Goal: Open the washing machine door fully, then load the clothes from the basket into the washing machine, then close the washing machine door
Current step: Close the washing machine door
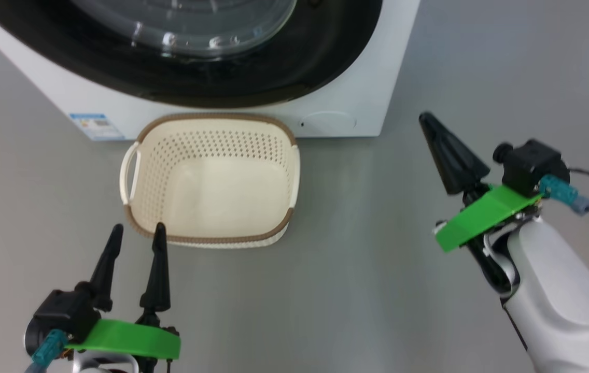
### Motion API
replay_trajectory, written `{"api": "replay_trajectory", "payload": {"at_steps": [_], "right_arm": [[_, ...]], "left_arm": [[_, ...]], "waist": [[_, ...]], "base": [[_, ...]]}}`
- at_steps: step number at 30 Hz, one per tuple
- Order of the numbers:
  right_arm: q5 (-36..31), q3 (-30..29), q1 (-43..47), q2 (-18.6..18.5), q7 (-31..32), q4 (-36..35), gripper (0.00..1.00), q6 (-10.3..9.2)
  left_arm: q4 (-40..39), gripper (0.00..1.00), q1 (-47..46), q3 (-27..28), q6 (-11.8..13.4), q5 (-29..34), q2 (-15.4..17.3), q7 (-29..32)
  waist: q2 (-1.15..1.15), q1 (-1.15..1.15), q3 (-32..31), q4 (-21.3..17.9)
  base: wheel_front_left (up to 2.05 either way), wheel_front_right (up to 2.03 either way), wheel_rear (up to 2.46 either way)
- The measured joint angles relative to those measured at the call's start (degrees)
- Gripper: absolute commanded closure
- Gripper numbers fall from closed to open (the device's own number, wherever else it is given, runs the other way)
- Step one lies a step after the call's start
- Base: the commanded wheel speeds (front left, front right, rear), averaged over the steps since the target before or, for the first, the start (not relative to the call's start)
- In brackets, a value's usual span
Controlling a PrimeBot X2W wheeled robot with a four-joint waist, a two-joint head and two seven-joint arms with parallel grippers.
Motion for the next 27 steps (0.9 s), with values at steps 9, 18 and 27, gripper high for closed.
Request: {"api": "replay_trajectory", "payload": {"at_steps": [9,18,27], "right_arm": [[-0.01,-1.15,7.16,0.82,0.0,-1.79,0.56,0.0],[-0.64,-4.54,16.31,2.32,0.0,-5.49,0.0,0.0],[-2.98,-9.85,23.75,4.14,0.0,-8.81,0.0,-0.01]], "left_arm": [[0.59,0.0,3.88,2.31,-0.49,2.54,0.07,0.0],[0.32,0.0,7.43,4.49,-0.47,3.7,0.13,0.0],[0.3,0.0,9.31,5.15,1.74,5.6,0.2,0.0]], "waist": [[0.0,0.0,-5.65,-3.96],[0.0,0.0,-10.22,-7.35],[0.0,0.0,-13.32,-9.84]], "base": [[0.0,0.0,0.0],[0.0,0.0,0.0],[0.0,0.0,0.0]]}}
